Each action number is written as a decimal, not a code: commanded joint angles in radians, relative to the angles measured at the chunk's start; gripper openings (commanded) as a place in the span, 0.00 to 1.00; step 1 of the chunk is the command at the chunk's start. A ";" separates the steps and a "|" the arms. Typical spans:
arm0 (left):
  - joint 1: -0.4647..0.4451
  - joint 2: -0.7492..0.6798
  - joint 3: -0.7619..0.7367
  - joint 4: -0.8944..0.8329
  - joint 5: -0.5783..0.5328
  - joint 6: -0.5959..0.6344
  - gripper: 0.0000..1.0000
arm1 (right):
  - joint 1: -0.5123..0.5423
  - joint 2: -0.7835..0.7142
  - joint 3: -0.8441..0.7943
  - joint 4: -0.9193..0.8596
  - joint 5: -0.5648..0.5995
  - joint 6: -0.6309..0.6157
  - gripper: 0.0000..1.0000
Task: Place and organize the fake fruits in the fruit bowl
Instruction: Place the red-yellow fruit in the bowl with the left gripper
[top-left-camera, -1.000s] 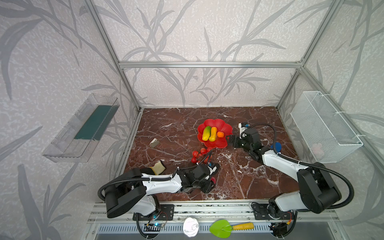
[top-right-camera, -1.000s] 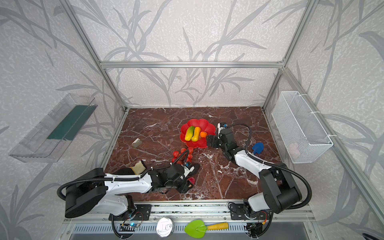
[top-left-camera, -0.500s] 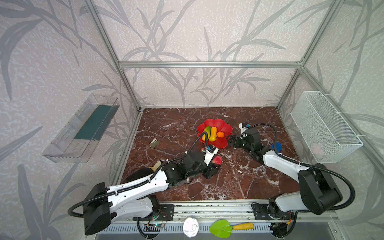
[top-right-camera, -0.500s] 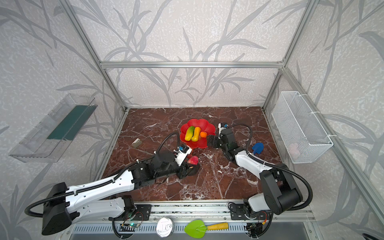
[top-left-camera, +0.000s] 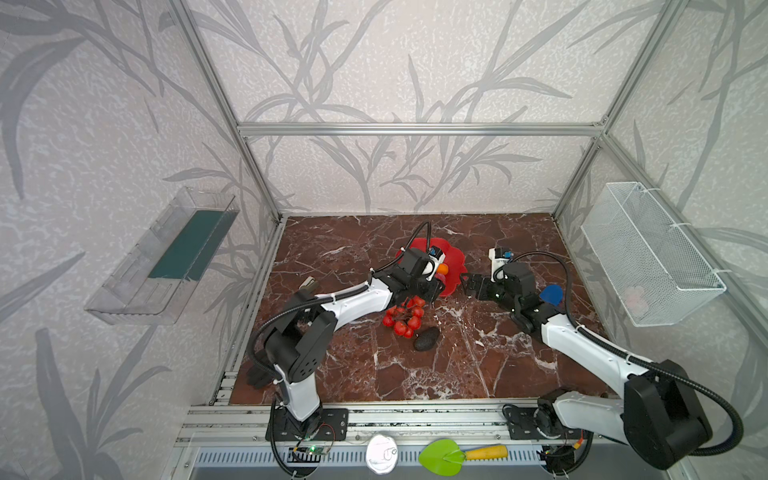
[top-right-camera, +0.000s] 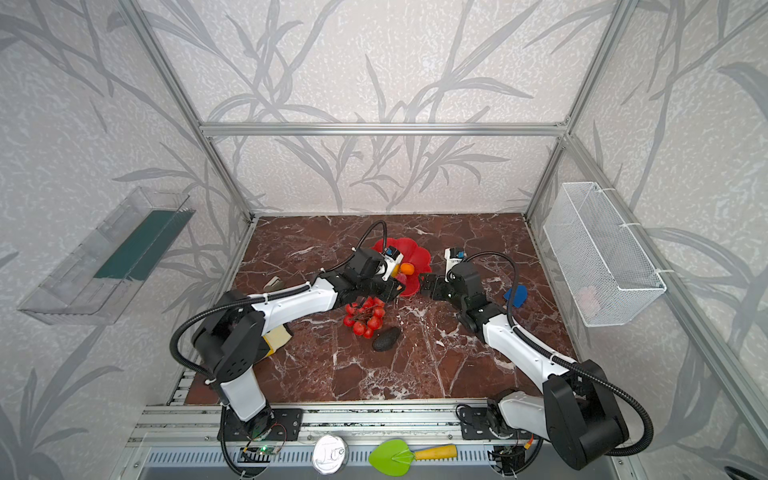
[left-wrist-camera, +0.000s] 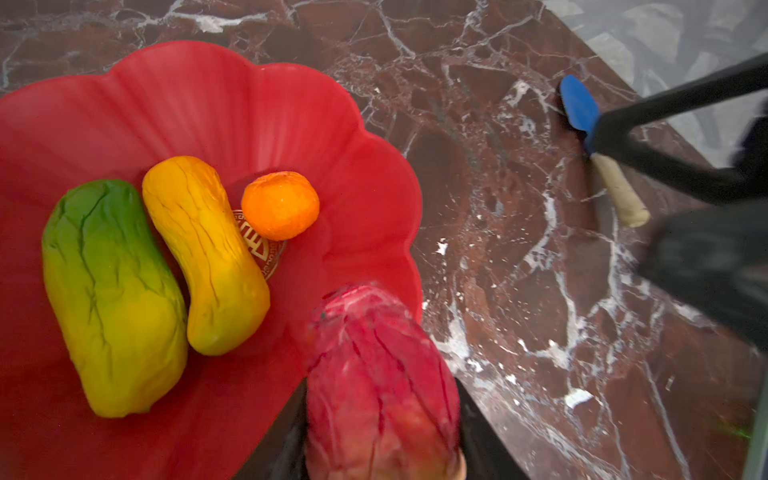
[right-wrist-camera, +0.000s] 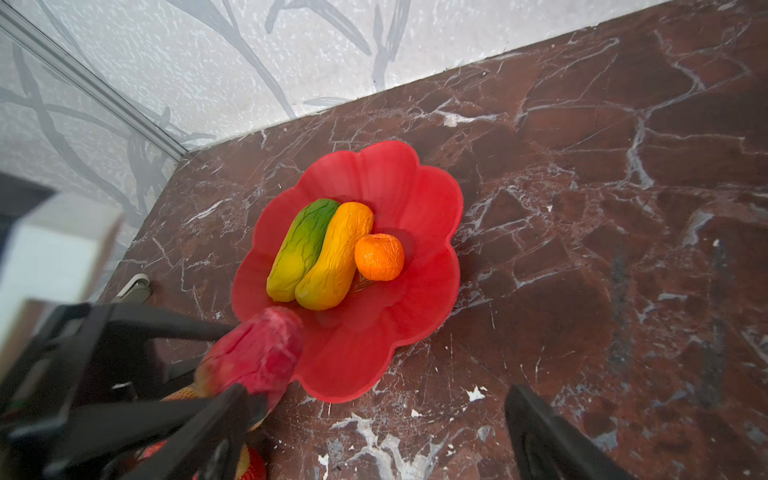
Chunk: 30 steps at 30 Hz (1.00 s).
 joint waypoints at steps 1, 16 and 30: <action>0.013 0.048 0.056 -0.022 -0.018 0.048 0.47 | -0.007 -0.033 -0.012 -0.027 0.014 -0.018 0.96; 0.028 0.130 0.175 -0.030 -0.029 0.040 0.77 | -0.010 -0.034 0.012 -0.072 0.009 -0.051 0.96; 0.042 -0.449 -0.239 0.293 -0.408 0.022 0.86 | 0.158 0.022 -0.014 -0.169 -0.125 -0.070 0.93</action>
